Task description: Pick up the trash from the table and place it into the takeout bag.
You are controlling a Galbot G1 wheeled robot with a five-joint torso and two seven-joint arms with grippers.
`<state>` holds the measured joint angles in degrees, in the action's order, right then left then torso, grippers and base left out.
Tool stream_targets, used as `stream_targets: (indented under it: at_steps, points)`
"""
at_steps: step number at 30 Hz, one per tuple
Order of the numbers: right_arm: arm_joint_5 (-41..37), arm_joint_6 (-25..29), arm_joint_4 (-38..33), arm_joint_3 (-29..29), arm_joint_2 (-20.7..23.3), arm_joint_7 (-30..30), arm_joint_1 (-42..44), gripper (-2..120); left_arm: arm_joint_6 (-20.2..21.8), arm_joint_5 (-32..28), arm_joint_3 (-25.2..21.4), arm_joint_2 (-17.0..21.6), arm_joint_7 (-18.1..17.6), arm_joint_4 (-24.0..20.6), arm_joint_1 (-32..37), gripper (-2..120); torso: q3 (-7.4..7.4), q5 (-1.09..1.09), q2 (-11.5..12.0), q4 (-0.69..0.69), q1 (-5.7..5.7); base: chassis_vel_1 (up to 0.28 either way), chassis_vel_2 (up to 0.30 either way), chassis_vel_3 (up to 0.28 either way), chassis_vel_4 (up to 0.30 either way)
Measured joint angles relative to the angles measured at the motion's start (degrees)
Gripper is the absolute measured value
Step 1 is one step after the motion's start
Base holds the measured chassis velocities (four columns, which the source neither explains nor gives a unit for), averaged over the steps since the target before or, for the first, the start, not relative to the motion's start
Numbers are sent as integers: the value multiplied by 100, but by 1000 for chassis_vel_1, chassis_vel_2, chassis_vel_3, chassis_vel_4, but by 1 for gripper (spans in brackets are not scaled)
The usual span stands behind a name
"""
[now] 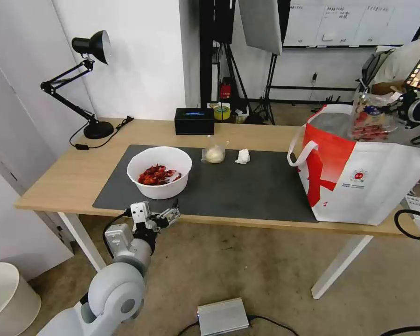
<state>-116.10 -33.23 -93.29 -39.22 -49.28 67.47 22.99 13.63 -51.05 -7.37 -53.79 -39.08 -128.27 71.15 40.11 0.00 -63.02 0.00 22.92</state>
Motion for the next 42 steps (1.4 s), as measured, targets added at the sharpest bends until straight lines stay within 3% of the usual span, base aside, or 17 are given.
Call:
stream_targets:
  at_steps: [30, 42]
  points:
    - [346, -106, -147, -118, -213, -216, 365, 0, -1, 67, -3, -36, 8, -24, 89, 100, -1, 0, 0, 0, 0, 0, 0, 0, 0]
    - [337, -134, -273, -141, -204, -148, 395, 37, -1, 76, -18, -31, 9, -53, 128, 100, -1, 0, 0, 0, 0, 0, 0, 0, 0]
